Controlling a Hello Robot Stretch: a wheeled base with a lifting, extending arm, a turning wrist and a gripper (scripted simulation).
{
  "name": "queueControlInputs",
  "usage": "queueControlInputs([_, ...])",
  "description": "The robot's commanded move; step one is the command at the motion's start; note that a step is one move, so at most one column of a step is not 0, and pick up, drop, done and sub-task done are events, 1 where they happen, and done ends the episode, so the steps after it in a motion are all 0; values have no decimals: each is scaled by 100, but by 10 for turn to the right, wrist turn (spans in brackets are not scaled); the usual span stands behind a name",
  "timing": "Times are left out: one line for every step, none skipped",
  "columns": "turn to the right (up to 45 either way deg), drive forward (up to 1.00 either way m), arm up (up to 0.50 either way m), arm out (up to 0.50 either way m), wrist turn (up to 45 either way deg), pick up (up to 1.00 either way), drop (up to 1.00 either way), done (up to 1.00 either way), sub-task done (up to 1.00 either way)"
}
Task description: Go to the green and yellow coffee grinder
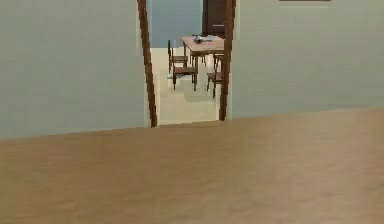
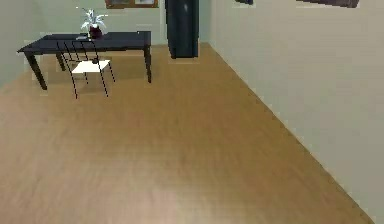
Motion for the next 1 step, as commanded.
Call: queueControlInputs([0, 100, 0, 0, 0, 0, 0, 0, 0])
